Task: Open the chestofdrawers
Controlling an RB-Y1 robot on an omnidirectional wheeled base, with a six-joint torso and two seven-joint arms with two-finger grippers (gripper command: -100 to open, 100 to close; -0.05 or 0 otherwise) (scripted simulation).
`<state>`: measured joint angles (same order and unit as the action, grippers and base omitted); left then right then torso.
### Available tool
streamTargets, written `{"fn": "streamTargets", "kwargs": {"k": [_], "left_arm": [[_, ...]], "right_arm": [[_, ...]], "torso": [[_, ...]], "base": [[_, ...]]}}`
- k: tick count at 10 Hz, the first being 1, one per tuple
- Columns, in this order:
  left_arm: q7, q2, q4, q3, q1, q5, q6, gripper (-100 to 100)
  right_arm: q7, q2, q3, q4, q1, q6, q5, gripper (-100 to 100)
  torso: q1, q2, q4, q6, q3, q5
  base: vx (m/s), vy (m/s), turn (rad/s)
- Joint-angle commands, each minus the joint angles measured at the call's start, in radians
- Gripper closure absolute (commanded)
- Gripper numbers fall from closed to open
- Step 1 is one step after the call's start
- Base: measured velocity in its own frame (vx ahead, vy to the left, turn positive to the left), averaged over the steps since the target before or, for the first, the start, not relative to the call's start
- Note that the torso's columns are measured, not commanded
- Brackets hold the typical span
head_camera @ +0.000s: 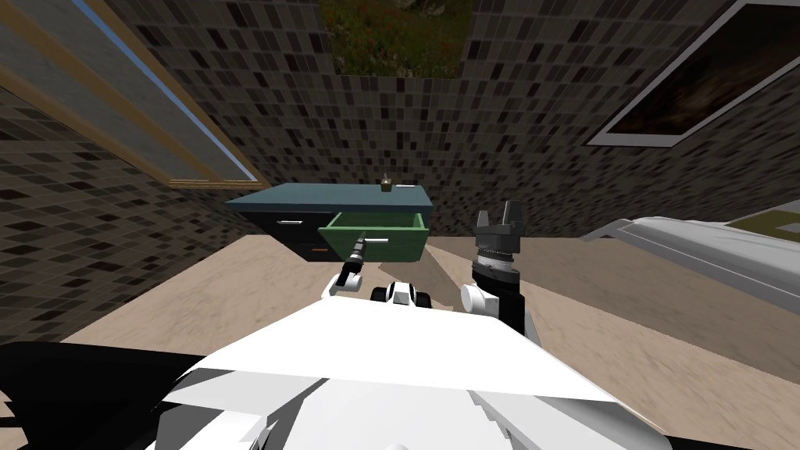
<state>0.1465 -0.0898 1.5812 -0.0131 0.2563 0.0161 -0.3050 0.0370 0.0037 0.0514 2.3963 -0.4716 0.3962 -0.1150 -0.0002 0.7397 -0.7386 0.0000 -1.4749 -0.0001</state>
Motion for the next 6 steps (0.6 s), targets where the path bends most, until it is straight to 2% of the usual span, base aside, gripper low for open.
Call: {"fn": "streamTargets", "kwargs": {"k": [1,2,3,4,6], "left_arm": [[-0.003,-0.006,0.045,0.004,-0.014,0.004,0.060,-100],[-0.004,-0.009,0.065,0.005,-0.017,0.005,0.083,-100],[-0.001,-0.002,0.044,0.003,-0.011,0.003,0.076,-100],[-0.001,-0.002,0.043,0.003,-0.010,0.003,0.080,0],[-0.002,-0.002,0.039,0.003,-0.007,0.003,0.083,0]], "right_arm": [[0.000,0.000,0.000,0.000,0.000,0.000,0.000,0],[0.000,0.000,0.000,0.000,0.000,0.000,0.000,0],[0.000,0.000,0.000,0.000,0.000,0.000,0.000,0],[0.000,0.000,0.000,0.000,0.000,0.000,0.000,0],[0.000,0.000,0.000,0.000,0.000,0.000,0.000,0]], "torso": [[-0.001,0.001,-0.002,0.000,0.001,-0.001],[-0.003,0.004,-0.005,0.000,0.002,-0.003],[-0.003,0.004,-0.006,0.000,0.002,-0.004],[-0.003,0.003,-0.004,0.000,0.001,-0.003],[-0.001,0.000,-0.002,0.000,0.000,-0.001]], "base": [[-0.035,-0.007,0.000],[-0.036,-0.008,0.004],[-0.013,-0.002,0.000],[0.000,0.000,0.000],[0.000,0.000,0.000]]}}
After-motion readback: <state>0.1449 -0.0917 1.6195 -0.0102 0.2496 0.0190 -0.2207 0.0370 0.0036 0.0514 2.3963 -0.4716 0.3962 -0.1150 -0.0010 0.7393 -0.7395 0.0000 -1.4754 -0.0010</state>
